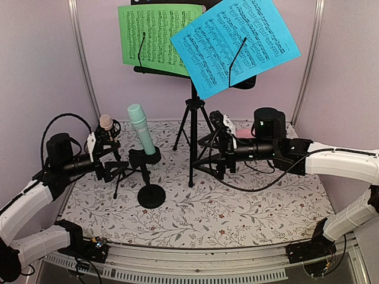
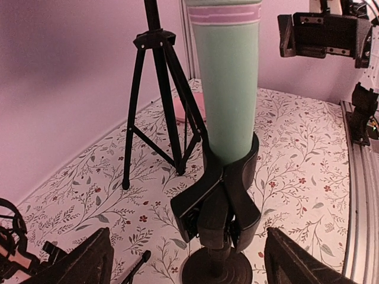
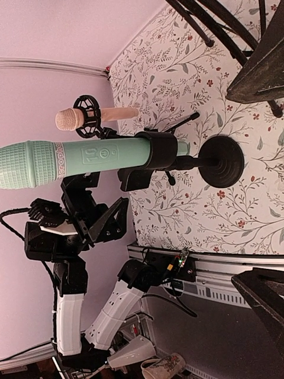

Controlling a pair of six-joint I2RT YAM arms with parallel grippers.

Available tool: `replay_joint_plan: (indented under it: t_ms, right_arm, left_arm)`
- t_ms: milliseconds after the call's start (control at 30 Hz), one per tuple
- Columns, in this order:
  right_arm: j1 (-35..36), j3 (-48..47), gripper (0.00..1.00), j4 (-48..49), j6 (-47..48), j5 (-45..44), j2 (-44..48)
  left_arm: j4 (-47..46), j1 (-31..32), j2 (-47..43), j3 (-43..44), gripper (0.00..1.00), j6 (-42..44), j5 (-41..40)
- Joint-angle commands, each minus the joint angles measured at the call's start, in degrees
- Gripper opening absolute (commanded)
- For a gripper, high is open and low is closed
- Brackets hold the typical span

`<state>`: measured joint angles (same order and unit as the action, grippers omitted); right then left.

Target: Pack up the instrument practice props

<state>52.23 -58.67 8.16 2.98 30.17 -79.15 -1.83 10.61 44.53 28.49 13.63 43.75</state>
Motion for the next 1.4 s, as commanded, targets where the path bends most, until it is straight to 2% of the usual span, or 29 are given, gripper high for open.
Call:
replay_joint_plan:
  t_ms: [0,133,333,600,900,1133,1367]
  right_arm:
    - [0.52,-1.76,0.99,-0.24,0.66,0.67,-1.04]
    - [0.58,-2.04,0.99,-0.15,0.71,0.84,-1.34]
    - [0.54,-2.23,0.99,-0.25,0.8,0.52,-1.44]
    - [0.56,-1.9,0.99,-0.53,0.93,0.05,-1.23]
    - [0.57,-1.44,0.99,-0.72,0.94,-0.77,-0.61]
    - [0.53,-0.64,0.99,-0.72,0.8,-1.11,0.44]
    - [0.51,-0.74,0.99,-1.21,0.85,-1.4,0.98]
  left_arm:
    - [-0.84,-0.98,2.67,2.92,0.89,1.62,8.3]
    - [5.13,-1.05,7.43,6.47,0.87,5.23,12.49]
    - [10.44,-1.01,10.1,8.64,0.87,9.94,13.2]
    - [6.64,-0.19,12.23,8.23,0.78,7.48,13.52]
    - [-3.78,2.91,12.18,4.75,0.77,-0.04,10.15]
    - [-3.68,3.06,10.76,1.26,0.78,-0.15,9.83]
    - [-12.82,2.95,9.53,-3.05,0.79,-5.47,9.86]
